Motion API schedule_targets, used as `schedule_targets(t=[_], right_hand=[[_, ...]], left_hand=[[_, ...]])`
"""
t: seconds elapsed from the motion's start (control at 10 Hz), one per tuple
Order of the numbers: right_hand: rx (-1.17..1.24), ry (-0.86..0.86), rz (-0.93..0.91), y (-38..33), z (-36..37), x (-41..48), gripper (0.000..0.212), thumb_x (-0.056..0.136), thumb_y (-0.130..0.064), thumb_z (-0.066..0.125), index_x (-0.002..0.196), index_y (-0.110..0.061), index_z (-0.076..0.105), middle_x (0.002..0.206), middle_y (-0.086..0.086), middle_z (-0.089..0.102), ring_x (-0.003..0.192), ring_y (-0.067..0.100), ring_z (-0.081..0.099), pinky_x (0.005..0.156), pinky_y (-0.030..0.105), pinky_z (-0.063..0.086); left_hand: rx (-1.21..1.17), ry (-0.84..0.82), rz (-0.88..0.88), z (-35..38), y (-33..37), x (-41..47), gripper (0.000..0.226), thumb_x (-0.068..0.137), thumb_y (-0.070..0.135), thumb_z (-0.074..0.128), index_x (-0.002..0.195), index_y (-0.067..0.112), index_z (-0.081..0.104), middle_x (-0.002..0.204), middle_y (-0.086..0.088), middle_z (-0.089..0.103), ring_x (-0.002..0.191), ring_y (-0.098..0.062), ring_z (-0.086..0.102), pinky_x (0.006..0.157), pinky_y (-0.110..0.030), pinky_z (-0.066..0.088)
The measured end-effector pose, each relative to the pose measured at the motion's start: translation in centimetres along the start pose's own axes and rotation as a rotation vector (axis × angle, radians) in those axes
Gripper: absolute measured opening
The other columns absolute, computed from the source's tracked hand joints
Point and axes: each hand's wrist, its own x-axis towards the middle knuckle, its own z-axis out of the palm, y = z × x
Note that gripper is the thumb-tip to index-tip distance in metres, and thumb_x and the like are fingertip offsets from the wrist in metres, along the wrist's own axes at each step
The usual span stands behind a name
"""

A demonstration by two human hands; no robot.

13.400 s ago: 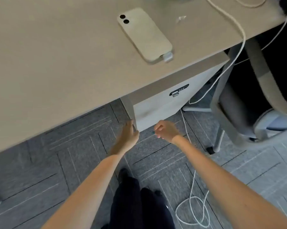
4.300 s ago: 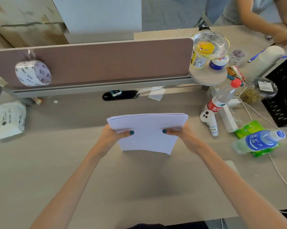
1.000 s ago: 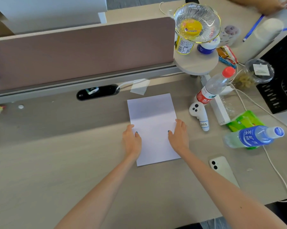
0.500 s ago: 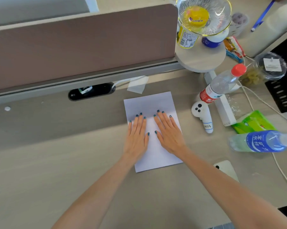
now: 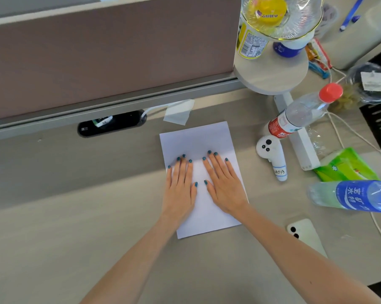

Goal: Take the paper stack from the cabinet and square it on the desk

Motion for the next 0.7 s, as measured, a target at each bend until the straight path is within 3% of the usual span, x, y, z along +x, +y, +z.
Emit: schedule_targets(t=[0.2,0.3,0.4,0.5,0.7], right_hand=[[-0.031,-0.003,0.000,-0.2,-0.3,0.1,0.059,0.099,-0.036,0.024,0.152,-0.013,0.014,0.162,0.005,0.012,0.150,0.021,0.009,0.120,0.042,0.011],[-0.050,-0.020,0.003,-0.3,-0.8,0.1,0.059,0.099,-0.036,0.024,0.152,-0.012,0.017,0.161,0.007,0.015,0.149,0.022,0.014,0.118,0.042,0.011],[-0.094,-0.020,-0.022,-0.5,-1.9,0.0,0.059,0.097,-0.035,0.024,0.149,-0.007,0.027,0.158,0.011,0.026,0.146,0.026,0.026,0.117,0.042,0.015],[-0.084,-0.007,0.002,-0.5,-2.7,-0.9,0.056,0.096,-0.030,0.037,0.146,-0.005,0.034,0.155,0.013,0.032,0.143,0.028,0.032,0.119,0.042,0.026],[0.026,0.043,0.004,-1.1,-2.8,-4.2,0.045,0.087,-0.015,0.057,0.131,-0.004,0.051,0.140,0.015,0.052,0.125,0.030,0.055,0.102,0.038,0.045]], left_hand=[[0.023,-0.032,-0.005,-0.5,0.0,0.1,0.058,0.099,0.031,0.020,0.149,0.006,0.034,0.157,-0.013,0.029,0.147,-0.029,0.026,0.117,-0.047,0.019],[0.034,-0.036,0.004,-0.8,-0.3,0.3,0.057,0.096,0.032,0.027,0.147,0.007,0.038,0.156,-0.013,0.033,0.145,-0.028,0.026,0.115,-0.046,0.021],[0.018,-0.039,0.014,-1.9,-0.4,-0.3,0.056,0.094,0.031,0.032,0.142,0.006,0.046,0.153,-0.014,0.039,0.140,-0.031,0.039,0.113,-0.045,0.030],[-0.018,0.004,-0.013,-3.0,-0.7,-1.5,0.051,0.091,0.027,0.034,0.132,0.003,0.054,0.147,-0.018,0.045,0.133,-0.034,0.048,0.108,-0.042,0.038],[-0.079,0.099,-0.058,-3.7,-1.3,-5.1,0.041,0.084,0.020,0.034,0.108,0.006,0.063,0.125,-0.014,0.061,0.113,-0.033,0.060,0.089,-0.037,0.044]])
